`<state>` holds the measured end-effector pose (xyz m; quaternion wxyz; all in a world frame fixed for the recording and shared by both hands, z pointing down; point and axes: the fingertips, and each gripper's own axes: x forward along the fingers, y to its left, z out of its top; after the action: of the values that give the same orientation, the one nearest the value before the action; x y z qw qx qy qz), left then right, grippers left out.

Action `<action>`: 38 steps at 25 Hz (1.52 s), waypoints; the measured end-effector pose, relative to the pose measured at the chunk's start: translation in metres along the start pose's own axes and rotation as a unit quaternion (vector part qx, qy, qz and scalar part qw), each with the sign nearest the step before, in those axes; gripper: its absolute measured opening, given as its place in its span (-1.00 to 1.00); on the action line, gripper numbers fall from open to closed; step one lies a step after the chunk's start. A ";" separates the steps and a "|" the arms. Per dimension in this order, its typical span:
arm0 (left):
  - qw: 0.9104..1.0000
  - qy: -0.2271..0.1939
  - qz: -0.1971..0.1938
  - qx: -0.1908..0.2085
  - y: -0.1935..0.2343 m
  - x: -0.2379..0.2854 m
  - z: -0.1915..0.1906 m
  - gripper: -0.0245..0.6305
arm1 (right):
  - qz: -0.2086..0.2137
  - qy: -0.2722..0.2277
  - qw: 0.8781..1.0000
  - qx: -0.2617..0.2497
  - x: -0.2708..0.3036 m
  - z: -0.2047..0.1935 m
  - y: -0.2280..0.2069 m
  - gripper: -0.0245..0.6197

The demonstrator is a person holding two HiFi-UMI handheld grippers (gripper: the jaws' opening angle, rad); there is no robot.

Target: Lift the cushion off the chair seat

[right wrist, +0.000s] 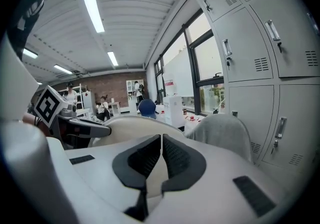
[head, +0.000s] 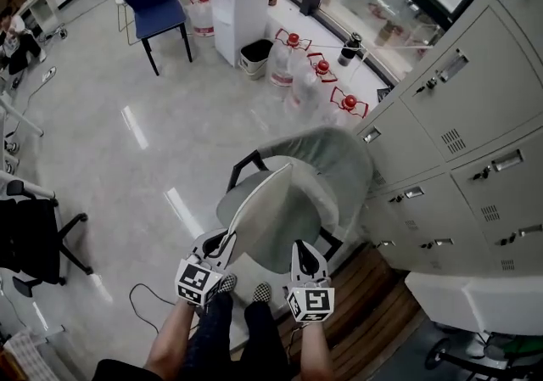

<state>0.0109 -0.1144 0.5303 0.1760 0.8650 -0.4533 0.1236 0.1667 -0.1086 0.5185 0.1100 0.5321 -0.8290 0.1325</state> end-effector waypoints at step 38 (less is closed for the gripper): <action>0.988 -0.088 -0.083 0.091 -0.101 -0.163 0.178 -0.80 | -0.061 -0.109 0.991 -0.037 -0.175 0.175 0.070 -0.81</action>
<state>0.0131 -0.0147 0.2881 0.0651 0.9196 -0.3806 0.0725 0.1675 0.0097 0.2906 0.0467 0.5886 -0.8063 0.0356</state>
